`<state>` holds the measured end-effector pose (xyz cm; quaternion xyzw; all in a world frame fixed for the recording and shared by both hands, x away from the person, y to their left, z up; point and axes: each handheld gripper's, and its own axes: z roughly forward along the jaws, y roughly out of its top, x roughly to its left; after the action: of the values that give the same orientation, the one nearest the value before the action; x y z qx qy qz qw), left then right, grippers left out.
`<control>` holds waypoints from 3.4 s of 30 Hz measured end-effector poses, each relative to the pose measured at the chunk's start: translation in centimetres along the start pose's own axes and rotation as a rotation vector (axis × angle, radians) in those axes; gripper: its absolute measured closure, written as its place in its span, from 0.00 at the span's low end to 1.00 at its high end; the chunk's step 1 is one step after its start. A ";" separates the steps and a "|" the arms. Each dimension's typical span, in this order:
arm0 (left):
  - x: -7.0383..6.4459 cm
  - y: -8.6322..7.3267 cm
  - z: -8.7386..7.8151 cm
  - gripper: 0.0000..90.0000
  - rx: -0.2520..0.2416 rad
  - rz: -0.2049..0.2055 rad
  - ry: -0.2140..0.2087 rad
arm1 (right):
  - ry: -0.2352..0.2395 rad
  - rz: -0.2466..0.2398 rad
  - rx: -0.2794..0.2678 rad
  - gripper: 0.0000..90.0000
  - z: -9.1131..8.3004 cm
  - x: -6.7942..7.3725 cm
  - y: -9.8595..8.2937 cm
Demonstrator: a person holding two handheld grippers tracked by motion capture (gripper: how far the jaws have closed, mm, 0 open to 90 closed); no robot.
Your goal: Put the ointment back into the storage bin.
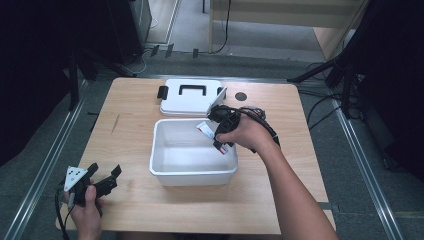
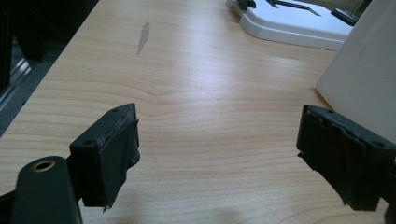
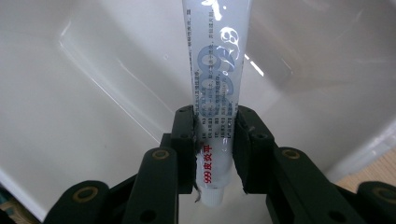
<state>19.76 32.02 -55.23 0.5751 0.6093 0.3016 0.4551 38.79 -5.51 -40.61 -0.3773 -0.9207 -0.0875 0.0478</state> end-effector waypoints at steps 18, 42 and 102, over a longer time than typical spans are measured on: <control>0.0 0.0 0.0 0.15 0.002 -0.001 0.001 | -0.089 -0.082 0.000 0.80 2.4 0.6 0.1; 0.0 0.0 0.0 0.15 0.009 -0.002 -0.003 | -0.137 -0.190 -0.101 0.66 2.2 0.3 -0.6; -0.1 0.0 0.0 0.15 0.006 0.005 -0.004 | -0.201 0.161 -0.501 0.11 -1.2 -10.1 -17.2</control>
<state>19.80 31.94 -55.23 0.5783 0.6080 0.2999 0.4539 33.91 -24.74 -43.11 -0.4559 -0.8377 -0.2703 -0.1318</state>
